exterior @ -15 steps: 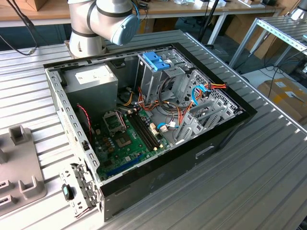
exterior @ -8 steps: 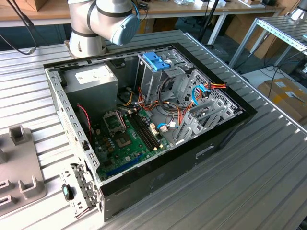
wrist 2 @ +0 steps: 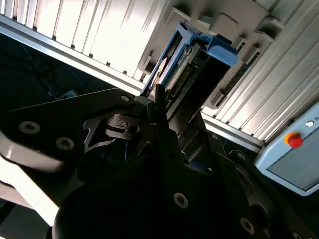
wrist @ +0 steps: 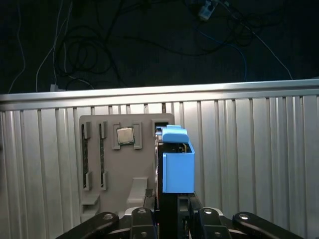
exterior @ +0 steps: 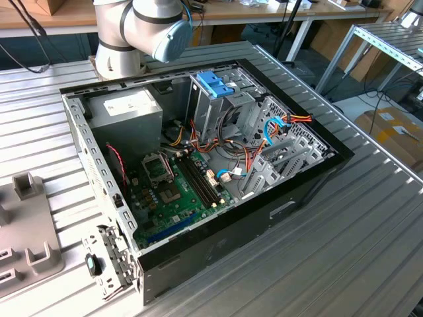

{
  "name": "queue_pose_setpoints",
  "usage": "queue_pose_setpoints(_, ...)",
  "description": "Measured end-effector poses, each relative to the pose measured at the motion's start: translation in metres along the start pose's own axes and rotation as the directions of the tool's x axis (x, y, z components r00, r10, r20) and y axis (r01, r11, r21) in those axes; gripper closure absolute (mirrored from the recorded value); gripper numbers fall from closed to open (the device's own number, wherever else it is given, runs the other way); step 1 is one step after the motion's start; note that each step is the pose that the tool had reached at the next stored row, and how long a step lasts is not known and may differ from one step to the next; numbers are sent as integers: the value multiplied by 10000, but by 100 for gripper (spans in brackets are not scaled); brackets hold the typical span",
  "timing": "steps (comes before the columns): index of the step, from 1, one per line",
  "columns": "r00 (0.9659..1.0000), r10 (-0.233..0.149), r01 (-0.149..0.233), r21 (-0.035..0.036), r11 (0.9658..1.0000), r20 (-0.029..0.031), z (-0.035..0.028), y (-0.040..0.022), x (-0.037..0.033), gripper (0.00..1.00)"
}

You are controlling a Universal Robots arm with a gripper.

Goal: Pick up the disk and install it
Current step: 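Pick up the disk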

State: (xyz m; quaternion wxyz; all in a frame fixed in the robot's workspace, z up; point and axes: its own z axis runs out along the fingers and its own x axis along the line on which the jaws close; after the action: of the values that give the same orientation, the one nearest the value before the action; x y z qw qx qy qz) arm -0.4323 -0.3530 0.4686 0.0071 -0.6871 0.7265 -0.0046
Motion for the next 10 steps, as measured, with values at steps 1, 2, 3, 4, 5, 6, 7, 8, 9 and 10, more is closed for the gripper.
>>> queue_pose_setpoints(1,10000,0,0,0,10000,0,-21,0,0,65)
queue_pose_setpoints(2,10000,0,0,0,10000,0,-54,-1,0,65)
queue_pose_setpoints(3,10000,0,0,0,10000,0,-86,-1,0,65)
queue_pose_setpoints(4,10000,0,0,0,10000,0,-114,-2,0,65)
queue_pose_setpoints(5,10000,0,0,0,10000,0,-133,-2,-1,65)
queue_pose_setpoints(6,10000,0,0,0,10000,0,-153,-3,0,65)
queue_pose_setpoints(7,10000,0,0,-1,10000,-1,-170,-3,-1,65)
queue_pose_setpoints(8,10000,0,0,-1,10000,-1,-189,-3,-1,65)
queue_pose_setpoints(9,10000,0,0,-1,10000,0,-193,-3,-1,65)
queue_pose_setpoints(10,10000,0,0,0,10000,0,-193,-3,-1,65)
